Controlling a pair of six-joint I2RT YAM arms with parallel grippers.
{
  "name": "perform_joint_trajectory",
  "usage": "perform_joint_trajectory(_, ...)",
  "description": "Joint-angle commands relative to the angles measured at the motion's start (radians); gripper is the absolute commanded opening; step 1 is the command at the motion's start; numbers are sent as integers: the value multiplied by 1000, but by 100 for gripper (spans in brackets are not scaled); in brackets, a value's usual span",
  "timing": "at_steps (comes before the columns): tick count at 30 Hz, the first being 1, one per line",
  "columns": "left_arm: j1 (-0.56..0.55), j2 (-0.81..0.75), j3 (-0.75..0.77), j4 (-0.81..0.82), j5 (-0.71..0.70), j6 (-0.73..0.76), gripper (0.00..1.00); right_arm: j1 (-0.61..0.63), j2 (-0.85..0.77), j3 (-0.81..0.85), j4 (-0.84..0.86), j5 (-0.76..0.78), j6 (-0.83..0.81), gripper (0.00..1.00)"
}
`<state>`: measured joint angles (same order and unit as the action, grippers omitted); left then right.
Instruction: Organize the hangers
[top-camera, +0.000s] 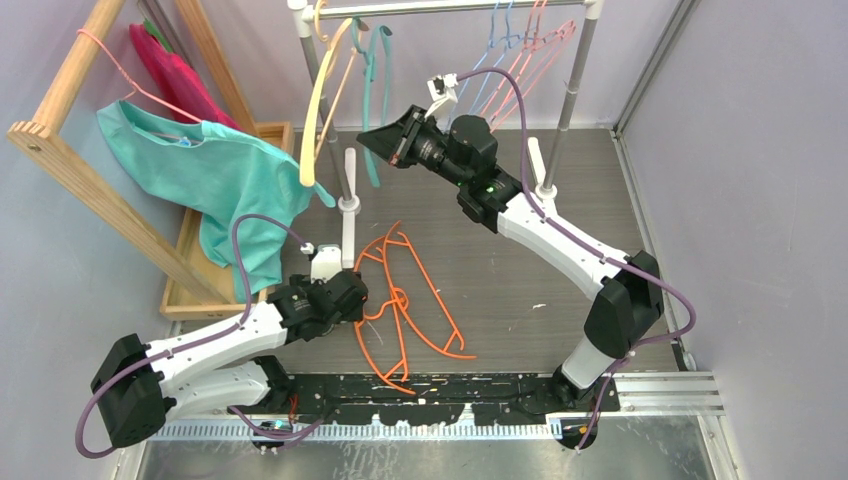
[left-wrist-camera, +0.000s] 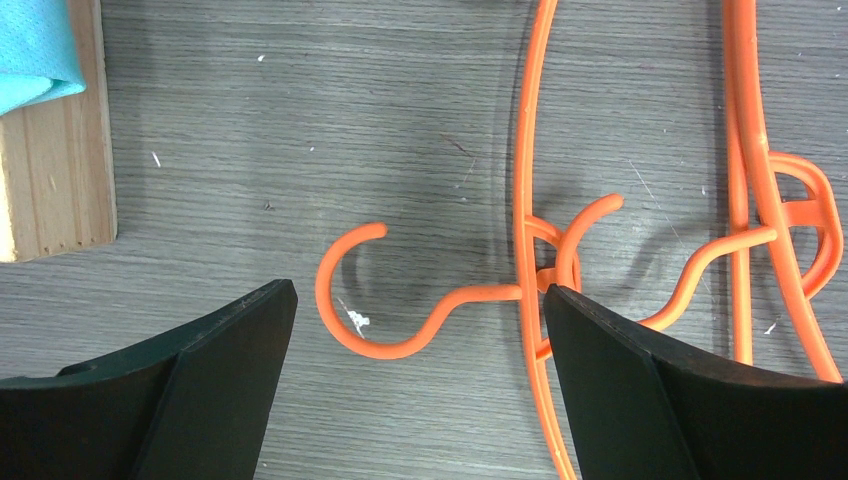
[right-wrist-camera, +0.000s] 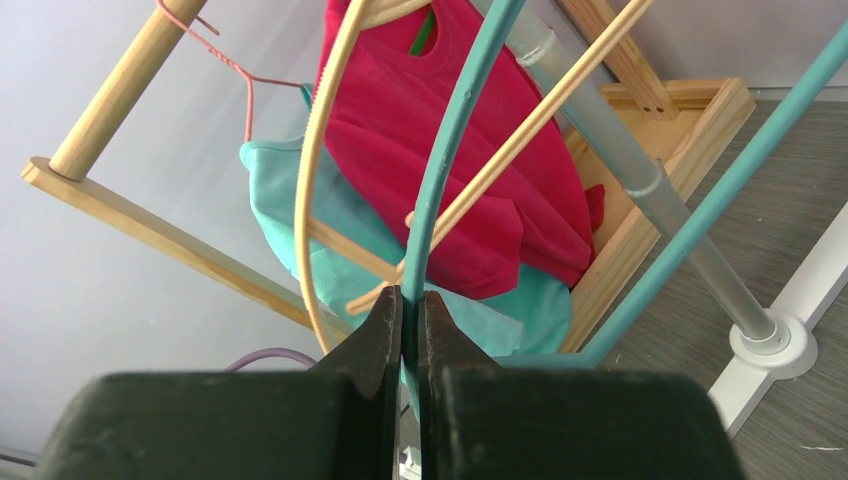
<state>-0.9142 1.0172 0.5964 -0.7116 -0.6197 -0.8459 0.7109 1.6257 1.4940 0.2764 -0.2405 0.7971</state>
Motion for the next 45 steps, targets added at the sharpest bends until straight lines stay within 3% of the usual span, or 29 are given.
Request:
perform_joint_trajectory(1, 1, 8, 19, 10, -22, -5, 98, 12, -67, -11, 89, -42, -15, 1)
perform_joint_trajectory(13, 2, 59, 19, 48, -4, -9, 98, 68, -136, 5, 16, -51, -98, 1)
perform_joint_trajectory(28, 1, 24, 9, 21, -27, -10, 98, 40, 51, 195, 42, -38, -76, 1)
perform_joint_trajectory(36, 3, 2, 13, -8, -31, -15, 98, -10, 76, 138, 98, -16, 9, 1)
perform_joint_trajectory(40, 2, -2, 14, -17, -30, -16, 98, -24, 52, 104, 99, -22, 20, 14)
perform_joint_trajectory(45, 3, 5, 25, -22, -31, -21, 98, -26, -12, 88, 23, -8, -60, 53)
